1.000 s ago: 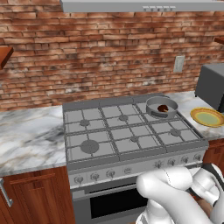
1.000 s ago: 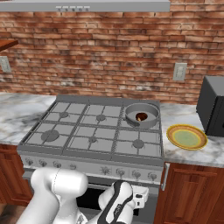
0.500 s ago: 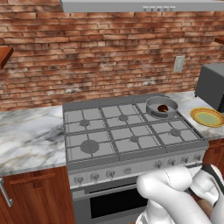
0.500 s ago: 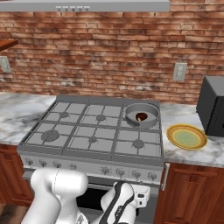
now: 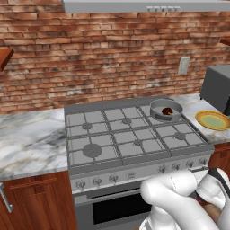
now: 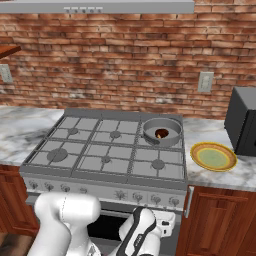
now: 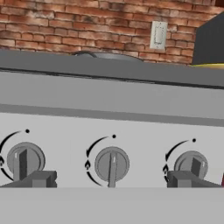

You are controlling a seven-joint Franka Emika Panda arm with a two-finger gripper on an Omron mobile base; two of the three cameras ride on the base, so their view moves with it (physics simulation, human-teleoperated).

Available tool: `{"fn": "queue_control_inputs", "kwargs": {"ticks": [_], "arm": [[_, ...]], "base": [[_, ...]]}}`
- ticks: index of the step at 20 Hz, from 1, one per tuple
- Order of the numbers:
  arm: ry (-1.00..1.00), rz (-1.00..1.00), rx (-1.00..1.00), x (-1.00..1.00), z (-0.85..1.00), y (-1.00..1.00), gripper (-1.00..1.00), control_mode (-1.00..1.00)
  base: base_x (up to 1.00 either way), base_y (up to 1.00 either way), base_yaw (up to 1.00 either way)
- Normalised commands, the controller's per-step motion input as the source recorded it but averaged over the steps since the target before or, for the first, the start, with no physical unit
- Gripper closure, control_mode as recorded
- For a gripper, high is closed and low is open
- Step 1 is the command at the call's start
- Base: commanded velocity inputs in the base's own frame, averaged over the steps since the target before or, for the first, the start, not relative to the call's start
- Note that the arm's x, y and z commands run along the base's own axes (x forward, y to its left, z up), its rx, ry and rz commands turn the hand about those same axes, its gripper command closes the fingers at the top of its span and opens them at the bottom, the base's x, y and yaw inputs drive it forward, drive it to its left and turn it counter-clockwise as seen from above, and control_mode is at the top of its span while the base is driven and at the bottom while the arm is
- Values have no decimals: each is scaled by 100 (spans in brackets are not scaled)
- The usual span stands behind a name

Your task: Retrieve the frozen meat and place it in the pot on a burner. Then turn the burner on.

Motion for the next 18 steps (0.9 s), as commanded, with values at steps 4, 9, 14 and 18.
{"fn": "queue_control_inputs", "kwargs": {"ticks": [4,9,14,18], "arm": [[-1,0,1,1,-4,-6,-100,-100],[-1,1,1,8,-7,0,-100,-100],[-2,1,0,7,-2,0,-100,-100],[0,0,0,16,0,0,-100,-100]], "base": [[0,0,0],[0,0,0],[0,0,0],[0,0,0]]}}
